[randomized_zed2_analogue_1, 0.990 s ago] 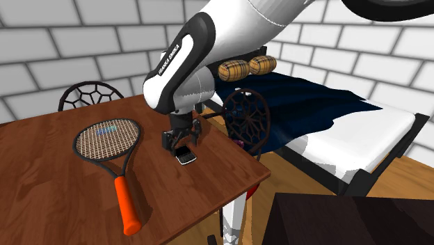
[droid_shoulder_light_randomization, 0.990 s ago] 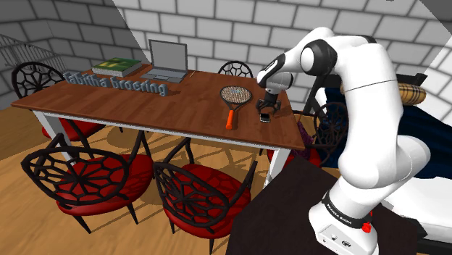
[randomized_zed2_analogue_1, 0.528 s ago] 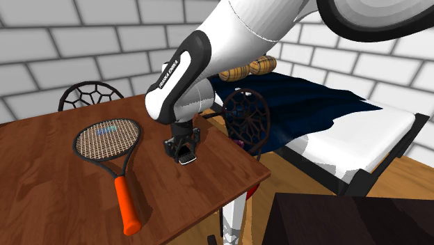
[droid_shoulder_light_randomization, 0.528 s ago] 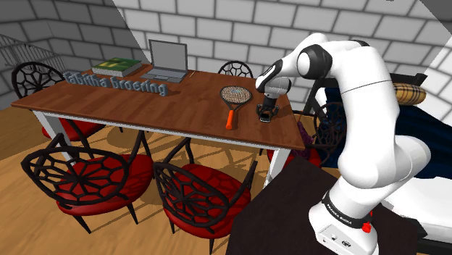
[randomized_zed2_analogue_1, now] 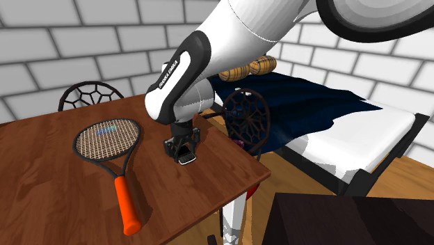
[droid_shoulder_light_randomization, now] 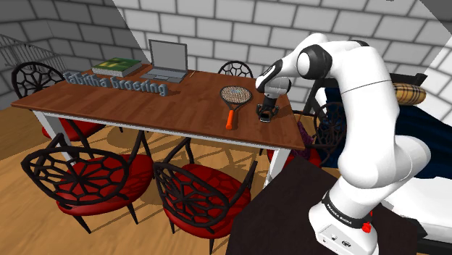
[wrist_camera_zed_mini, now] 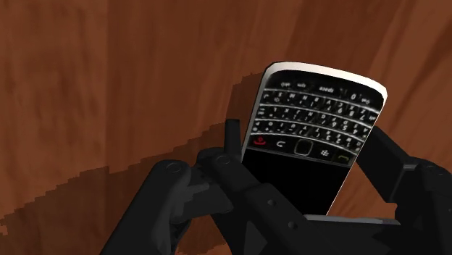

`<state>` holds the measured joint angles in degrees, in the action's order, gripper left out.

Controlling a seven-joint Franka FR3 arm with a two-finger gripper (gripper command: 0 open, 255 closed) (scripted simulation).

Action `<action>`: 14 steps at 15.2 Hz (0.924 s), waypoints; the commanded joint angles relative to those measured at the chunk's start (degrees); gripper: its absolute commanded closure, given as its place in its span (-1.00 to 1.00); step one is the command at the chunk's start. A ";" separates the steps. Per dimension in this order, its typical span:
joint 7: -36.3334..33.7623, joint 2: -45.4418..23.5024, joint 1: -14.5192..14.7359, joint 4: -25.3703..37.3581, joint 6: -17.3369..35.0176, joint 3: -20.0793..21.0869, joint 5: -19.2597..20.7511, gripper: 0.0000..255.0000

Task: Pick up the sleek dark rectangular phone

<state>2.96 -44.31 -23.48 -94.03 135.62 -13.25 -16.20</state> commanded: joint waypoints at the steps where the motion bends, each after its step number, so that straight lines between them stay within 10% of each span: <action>1: 0.09 0.13 0.01 -0.41 0.18 0.00 -0.01 1.00; 14: -1.18 7.08 1.14 -1.21 -5.90 -1.64 1.90 1.00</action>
<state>1.95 -37.91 -22.53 -95.00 130.15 -14.77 -14.47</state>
